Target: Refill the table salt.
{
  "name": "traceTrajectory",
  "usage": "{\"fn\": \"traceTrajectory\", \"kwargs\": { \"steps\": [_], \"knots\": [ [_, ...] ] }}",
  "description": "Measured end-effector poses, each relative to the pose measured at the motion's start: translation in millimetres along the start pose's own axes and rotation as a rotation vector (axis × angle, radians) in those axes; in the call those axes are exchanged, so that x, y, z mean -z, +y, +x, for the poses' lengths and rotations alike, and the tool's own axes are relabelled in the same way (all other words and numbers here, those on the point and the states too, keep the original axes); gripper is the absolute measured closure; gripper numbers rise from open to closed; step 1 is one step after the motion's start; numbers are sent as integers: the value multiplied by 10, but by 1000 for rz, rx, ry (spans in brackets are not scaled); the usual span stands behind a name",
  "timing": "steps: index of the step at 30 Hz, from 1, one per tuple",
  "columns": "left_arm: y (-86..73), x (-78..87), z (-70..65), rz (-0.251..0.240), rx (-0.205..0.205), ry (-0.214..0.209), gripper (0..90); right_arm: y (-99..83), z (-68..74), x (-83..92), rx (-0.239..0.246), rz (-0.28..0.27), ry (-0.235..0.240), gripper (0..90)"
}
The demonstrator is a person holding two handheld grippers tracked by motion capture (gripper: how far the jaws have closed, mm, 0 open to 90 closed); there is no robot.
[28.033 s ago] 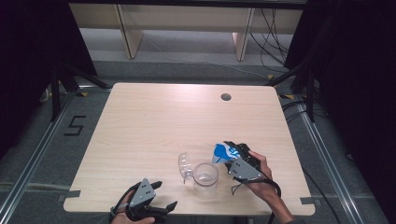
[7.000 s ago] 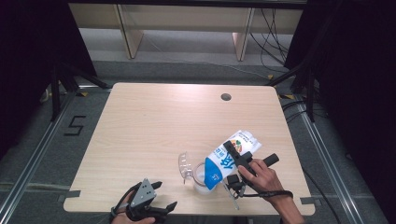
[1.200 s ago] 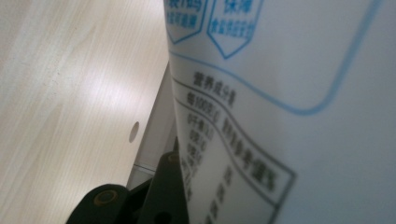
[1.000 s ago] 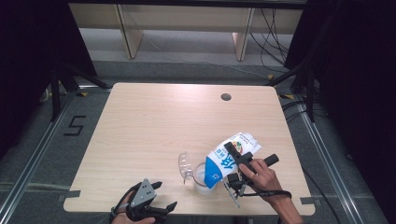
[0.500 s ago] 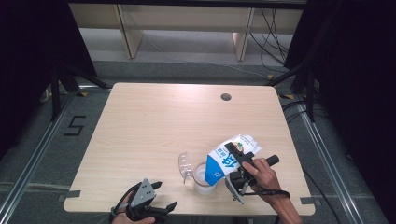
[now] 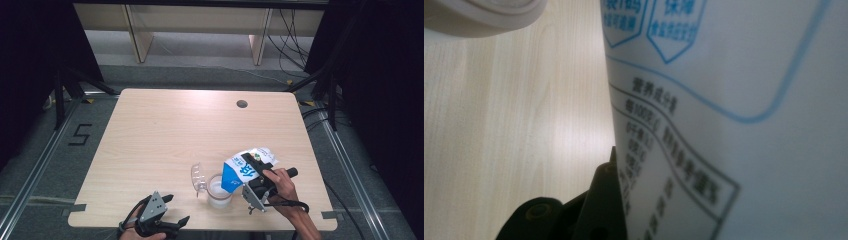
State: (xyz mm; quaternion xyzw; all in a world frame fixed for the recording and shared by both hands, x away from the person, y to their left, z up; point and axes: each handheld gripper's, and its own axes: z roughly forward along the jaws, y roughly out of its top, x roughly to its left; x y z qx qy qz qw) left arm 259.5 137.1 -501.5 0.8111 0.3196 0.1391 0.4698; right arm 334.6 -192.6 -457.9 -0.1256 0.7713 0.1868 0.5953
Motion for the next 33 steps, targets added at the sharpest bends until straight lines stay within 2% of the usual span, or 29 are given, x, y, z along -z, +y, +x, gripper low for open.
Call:
{"fn": "traceTrajectory", "kwargs": {
  "steps": [1,2,3,5,7,8,9,10,14,15,17,20,21,22,25,26,28,30,33],
  "knots": [
    [-1,0,-1,1,1,0,153,-8,-17,-9,1,-6,9,796],
    [0,-2,-1,0,1,0,153,-23,2,-9,-53,1,17,797],
    [0,-1,0,0,-1,0,153,-33,-13,-22,-54,-11,27,797],
    [1,0,5,0,-6,-1,153,-59,8,-35,-129,-16,38,798],
    [0,-1,2,1,0,0,153,-89,-9,-40,-156,-13,59,798],
    [0,-1,1,1,0,0,153,-104,-6,-31,-186,0,59,798],
    [0,-2,0,1,0,0,153,-117,-6,-38,-195,-4,65,798],
    [0,-3,1,0,-3,-3,153,-127,-7,-44,-200,5,89,799],
    [0,-1,1,1,-1,0,153,-182,-23,-55,-277,0,99,799],
    [0,-1,-1,1,0,0,153,-192,-35,-57,-279,-2,91,799],
    [1,-2,3,2,-7,-4,153,-216,-42,-67,-316,-8,102,800],
    [-1,-1,-1,1,1,1,153,-235,-46,-69,-334,2,120,801],
    [0,-1,0,1,-1,0,153,-250,-65,-92,-309,-16,118,802],
    [1,-3,2,1,-4,-3,153,-249,-45,-75,-372,-2,136,802],
    [2,-2,4,2,-9,-3,153,-271,-64,-94,-382,-23,152,803],
    [1,-3,4,1,-7,-3,153,-272,-38,-83,-442,-12,155,805],
    [1,-2,4,2,-9,-3,153,-298,-50,-97,-452,-32,165,805],
    [2,-1,4,1,-8,-3,153,-322,-38,-98,-512,-31,178,805],
    [2,-1,4,0,-8,-3,153,-351,-33,-109,-556,-40,188,808]
  ]
}}
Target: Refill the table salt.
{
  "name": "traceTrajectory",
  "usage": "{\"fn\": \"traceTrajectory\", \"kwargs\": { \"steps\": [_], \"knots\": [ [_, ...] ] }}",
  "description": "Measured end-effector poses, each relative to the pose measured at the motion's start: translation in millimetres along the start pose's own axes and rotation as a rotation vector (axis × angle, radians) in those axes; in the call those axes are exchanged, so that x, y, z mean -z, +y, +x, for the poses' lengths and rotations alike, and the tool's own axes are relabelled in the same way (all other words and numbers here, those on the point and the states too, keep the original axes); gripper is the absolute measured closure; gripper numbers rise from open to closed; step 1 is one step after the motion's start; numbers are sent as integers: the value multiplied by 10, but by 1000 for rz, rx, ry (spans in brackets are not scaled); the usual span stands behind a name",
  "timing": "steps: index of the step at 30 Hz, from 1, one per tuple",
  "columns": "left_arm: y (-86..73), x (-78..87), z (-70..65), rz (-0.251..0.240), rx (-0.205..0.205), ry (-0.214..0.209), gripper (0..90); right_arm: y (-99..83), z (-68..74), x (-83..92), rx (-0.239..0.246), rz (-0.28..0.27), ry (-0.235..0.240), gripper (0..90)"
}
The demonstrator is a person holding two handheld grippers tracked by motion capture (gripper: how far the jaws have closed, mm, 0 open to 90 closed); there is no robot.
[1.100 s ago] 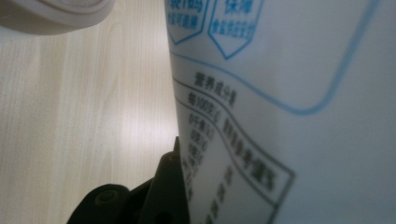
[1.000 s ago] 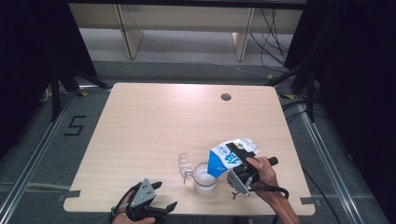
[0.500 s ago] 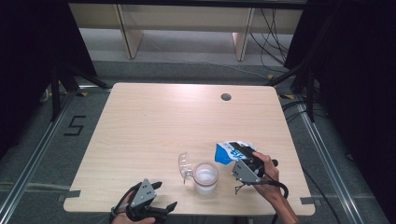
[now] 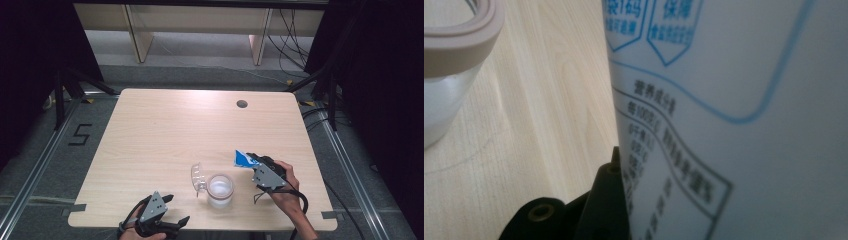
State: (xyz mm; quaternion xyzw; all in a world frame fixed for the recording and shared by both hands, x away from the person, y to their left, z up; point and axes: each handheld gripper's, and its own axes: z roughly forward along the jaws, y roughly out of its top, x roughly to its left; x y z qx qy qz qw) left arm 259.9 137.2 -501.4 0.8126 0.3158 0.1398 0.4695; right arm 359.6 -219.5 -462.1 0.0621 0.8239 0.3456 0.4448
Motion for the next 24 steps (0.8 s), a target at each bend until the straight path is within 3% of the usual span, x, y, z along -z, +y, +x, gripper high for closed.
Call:
{"fn": "traceTrajectory", "kwargs": {
  "steps": [6,10,12,16,24],
  "knots": [
    [-3,-2,-12,-1,19,2,153,-67,-24,-19,-111,-22,19,811],
    [-4,-1,-11,-1,19,1,153,-103,-47,-29,-160,-35,34,813],
    [1,2,2,1,-3,0,153,-130,-66,-32,-184,-42,31,814],
    [0,0,-3,0,4,1,153,-212,-99,-27,-308,-66,41,815],
    [1,-1,0,0,1,1,153,-434,-173,-58,-452,-82,29,823]
  ]
}}
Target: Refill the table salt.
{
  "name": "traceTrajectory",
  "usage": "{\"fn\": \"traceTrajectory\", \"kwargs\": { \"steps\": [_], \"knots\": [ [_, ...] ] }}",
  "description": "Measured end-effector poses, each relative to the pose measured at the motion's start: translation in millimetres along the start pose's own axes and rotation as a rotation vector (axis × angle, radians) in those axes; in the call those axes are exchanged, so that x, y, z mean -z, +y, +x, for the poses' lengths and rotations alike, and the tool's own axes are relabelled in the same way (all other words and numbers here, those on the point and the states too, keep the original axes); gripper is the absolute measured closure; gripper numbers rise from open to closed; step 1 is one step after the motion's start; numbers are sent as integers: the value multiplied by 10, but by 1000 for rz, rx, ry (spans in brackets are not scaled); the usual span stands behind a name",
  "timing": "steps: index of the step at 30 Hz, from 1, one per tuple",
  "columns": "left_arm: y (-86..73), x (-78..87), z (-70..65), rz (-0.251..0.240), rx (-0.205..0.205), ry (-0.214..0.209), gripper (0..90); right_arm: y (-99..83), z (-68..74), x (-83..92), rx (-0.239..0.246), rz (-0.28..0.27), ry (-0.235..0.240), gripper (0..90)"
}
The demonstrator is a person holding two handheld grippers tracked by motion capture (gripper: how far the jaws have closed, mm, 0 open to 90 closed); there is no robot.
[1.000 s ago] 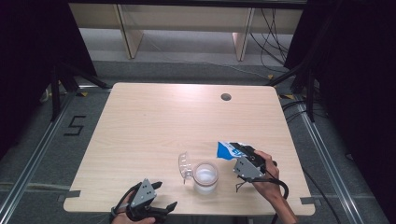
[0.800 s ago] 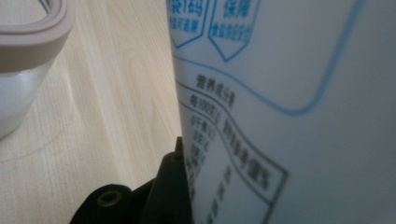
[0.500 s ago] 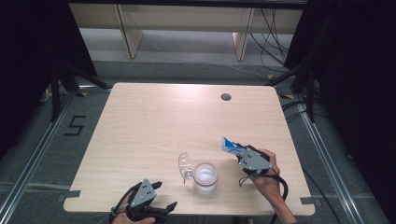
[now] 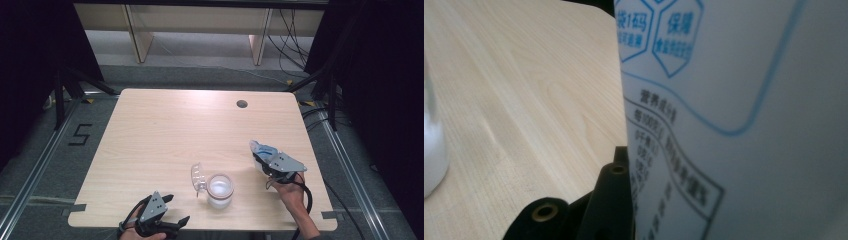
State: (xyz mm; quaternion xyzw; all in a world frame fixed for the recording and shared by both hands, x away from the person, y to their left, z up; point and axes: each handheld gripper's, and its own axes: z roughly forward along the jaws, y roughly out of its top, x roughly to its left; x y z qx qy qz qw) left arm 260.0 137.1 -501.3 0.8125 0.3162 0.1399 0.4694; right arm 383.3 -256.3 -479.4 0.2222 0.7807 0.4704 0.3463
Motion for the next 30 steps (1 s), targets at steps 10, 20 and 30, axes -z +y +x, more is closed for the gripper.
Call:
{"fn": "traceTrajectory", "kwargs": {
  "steps": [10,20,30],
  "knots": [
    [-5,-9,-21,-7,31,3,153,-123,-112,12,-148,-17,-10,831],
    [-6,-11,-20,-10,32,1,153,-220,-159,-9,-253,-5,-24,836],
    [-6,-6,-16,-4,23,4,153,-265,-226,14,-220,-41,-77,811]
  ]
}}
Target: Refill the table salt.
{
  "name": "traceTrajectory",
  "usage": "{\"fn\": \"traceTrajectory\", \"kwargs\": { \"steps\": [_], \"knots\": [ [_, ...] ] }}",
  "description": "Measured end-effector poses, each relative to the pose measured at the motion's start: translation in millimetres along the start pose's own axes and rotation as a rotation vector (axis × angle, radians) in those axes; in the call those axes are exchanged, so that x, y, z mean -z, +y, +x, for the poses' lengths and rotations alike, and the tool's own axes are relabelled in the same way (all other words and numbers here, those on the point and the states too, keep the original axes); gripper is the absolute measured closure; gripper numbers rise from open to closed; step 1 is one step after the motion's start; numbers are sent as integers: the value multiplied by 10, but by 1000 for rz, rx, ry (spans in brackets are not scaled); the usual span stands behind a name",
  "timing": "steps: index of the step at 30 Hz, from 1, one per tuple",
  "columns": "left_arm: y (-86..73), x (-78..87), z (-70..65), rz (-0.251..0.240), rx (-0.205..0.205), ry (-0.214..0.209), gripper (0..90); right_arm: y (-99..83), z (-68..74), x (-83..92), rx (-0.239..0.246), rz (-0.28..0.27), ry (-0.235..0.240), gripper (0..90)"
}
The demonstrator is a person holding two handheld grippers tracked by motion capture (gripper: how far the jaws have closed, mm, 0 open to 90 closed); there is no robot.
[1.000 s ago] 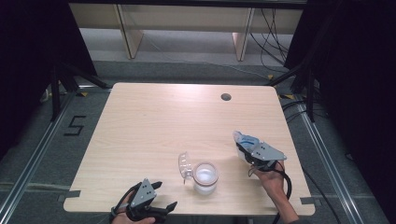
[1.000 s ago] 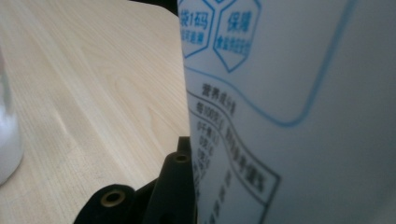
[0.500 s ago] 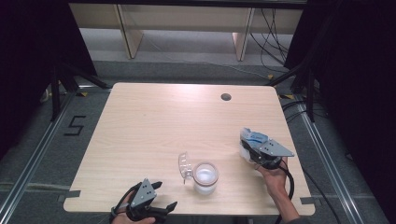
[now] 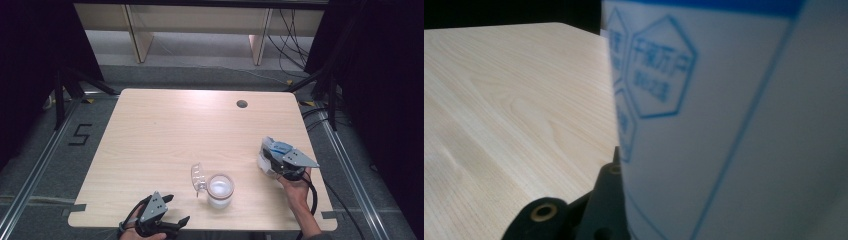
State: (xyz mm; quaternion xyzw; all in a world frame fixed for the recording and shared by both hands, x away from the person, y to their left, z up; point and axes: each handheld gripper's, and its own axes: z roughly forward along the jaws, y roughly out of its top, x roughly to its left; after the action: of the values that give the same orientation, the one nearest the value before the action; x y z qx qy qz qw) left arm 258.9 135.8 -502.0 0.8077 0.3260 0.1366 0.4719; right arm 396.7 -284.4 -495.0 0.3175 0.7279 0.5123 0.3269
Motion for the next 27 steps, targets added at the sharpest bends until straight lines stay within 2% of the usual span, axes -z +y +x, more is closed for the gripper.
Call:
{"fn": "traceTrajectory", "kwargs": {
  "steps": [1,6,8,10,11,12,13,14,16,18,19,20,21,22,23,24,25,26,27],
  "knots": [
    [0,-2,-3,-4,5,-2,153,-1,9,4,-19,7,7,795],
    [0,0,-4,-5,5,-3,153,6,1,29,-20,28,-14,684],
    [0,-1,-4,-5,5,-3,153,13,4,47,-22,30,-20,666],
    [0,-1,-4,-5,5,-3,153,20,8,63,-17,31,-28,596],
    [1,0,-4,-5,5,-3,153,27,27,82,-59,59,-12,551],
    [1,2,-3,-5,4,-3,153,26,20,80,-60,48,-14,508],
    [1,4,-2,-6,4,-2,153,32,20,95,-80,44,-32,480],
    [2,7,2,-3,1,0,153,38,2,103,-50,34,-44,467],
    [1,7,7,-4,3,-2,153,51,23,141,-96,39,-37,426],
    [3,8,5,-3,5,-8,153,69,29,172,-113,19,-31,383],
    [3,9,4,-2,6,-8,153,84,33,205,-118,19,-44,361],
    [3,8,3,-5,5,-6,153,92,34,219,-125,14,-36,351],
    [4,8,3,-4,6,-6,153,104,62,255,-151,0,-39,343],
    [3,7,3,-5,6,-5,153,112,55,270,-128,-1,-30,338],
    [3,7,5,-4,2,-2,153,127,82,307,-137,19,-41,328],
    [3,8,4,-4,2,2,153,132,92,323,-126,14,-37,322],
    [3,7,4,-4,1,2,153,143,109,337,-136,15,-27,321],
    [3,7,4,-3,1,2,153,152,108,344,-112,10,-29,316],
    [2,7,4,-4,1,2,153,161,133,358,-134,28,-38,306]
  ]
}}
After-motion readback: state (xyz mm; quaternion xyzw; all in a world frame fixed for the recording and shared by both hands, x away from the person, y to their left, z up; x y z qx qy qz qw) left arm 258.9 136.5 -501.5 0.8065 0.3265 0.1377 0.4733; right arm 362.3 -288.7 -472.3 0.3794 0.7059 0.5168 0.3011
